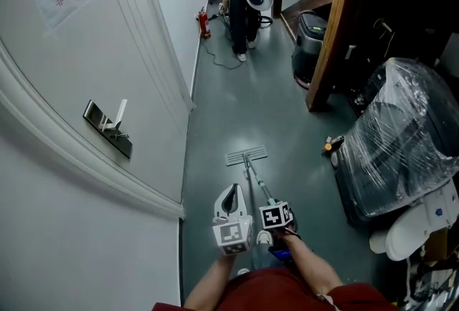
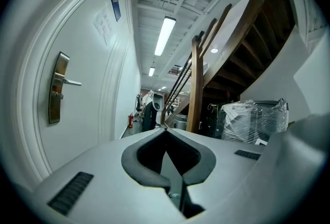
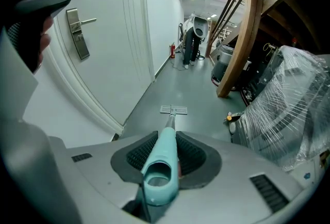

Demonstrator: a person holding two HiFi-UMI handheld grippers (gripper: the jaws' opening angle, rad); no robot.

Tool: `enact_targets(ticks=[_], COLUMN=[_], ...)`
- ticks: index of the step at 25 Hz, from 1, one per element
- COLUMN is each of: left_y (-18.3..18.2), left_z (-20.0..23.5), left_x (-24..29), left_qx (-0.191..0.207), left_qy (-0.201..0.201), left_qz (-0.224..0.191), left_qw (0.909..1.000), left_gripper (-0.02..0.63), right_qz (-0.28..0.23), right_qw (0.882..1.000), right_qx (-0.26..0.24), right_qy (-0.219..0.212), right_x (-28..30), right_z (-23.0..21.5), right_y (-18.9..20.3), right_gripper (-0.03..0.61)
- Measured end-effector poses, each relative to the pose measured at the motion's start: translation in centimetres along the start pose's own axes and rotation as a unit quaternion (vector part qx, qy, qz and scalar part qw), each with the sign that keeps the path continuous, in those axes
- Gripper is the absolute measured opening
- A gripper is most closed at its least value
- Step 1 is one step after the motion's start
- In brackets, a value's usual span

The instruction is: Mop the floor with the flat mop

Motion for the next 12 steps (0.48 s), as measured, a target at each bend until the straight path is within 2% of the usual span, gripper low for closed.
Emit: enact_targets(ticks=[12], left_y=[-2.9], left_z=[-0.3], left_x=[10.4], left_qx=[0.010], left_qy=[-0.034], left_qz=[0.002], left_qw=[0.9994], left_gripper=[0.015], right_qz=[-0.003], right_qw=[0.999], right_qx=[-0.030], right_qy=[-0.012], right_x=[3.4], right_z=[-5.5], right_y=[-9.3], right_gripper=[0.118])
Point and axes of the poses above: the fingertips, and each gripper's own axes: x forward along the fingers, z to its left, y out of its underside, the point moved 2 cm from there along -x, backward along the fingers, and after that the axes turned 9 degrees about z, right-handed, at the moved point
